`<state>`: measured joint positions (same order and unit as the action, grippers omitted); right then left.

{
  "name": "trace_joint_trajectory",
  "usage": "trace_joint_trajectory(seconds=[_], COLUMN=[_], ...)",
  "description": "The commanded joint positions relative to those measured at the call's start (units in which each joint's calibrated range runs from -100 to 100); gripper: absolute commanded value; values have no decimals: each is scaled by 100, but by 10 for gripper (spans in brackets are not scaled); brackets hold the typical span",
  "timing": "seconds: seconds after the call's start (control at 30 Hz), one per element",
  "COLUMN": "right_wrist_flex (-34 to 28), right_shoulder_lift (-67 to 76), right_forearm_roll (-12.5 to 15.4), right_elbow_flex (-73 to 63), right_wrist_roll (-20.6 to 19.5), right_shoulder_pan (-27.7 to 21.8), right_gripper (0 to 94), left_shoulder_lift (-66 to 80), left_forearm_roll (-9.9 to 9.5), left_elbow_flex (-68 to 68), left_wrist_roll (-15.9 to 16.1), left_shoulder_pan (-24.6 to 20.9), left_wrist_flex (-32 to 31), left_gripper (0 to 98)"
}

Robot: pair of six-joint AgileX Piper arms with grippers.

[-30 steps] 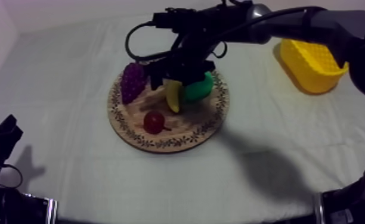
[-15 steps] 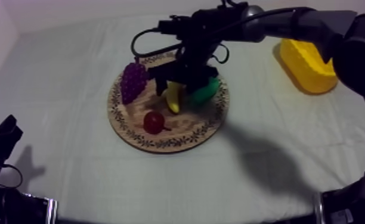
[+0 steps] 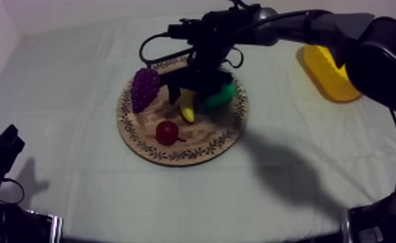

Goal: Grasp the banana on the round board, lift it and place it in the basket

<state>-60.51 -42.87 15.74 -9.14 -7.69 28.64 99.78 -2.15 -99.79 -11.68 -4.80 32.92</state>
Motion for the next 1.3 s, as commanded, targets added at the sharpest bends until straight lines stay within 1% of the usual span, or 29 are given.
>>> trace_joint_trajectory(seconds=[0.0, 0.2, 0.27, 0.33, 0.4, 0.63, 0.8, 0.93, 1.1, 1.27], right_wrist_flex=[-92, -309, -372, -480, -572, -685, -720, -895, -1151, -1194], right_shoulder_lift=[-105, -331, -377, -424, -457, -398, 6, 559, 1407, 2257], right_forearm_roll=[-11, 53, 70, 52, 10, -78, -281, -419, -530, -612], right_elbow_flex=[-156, -430, -494, -589, -668, -760, -825, -939, -901, -498], right_wrist_roll=[0, 122, 157, 148, 96, 77, 2, -27, 22, 142], right_shoulder_pan=[-16, -54, -65, -69, -61, -7, 63, 38, -163, -570], right_gripper=[501, 402, 330, 233, 179, 113, 86, 80, 89, 95], left_shoulder_lift=[5, 5, 5, 5, 5, 5, 5, 5, 5, 5], left_forearm_roll=[-3, -3, -3, -3, -3, -3, -3, -3, -3, -3], left_elbow_flex=[1, 1, 1, 1, 1, 1, 1, 1, 1, 1], left_wrist_roll=[-1, -1, -1, -1, -1, -1, -1, -1, -1, -1], left_shoulder_pan=[-1, -1, -1, -1, -1, -1, -1, -1, -1, -1], left_wrist_flex=[-1, -1, -1, -1, -1, -1, -1, -1, -1, -1], left_gripper=[1, 1, 1, 1, 1, 1, 1, 1, 1, 1])
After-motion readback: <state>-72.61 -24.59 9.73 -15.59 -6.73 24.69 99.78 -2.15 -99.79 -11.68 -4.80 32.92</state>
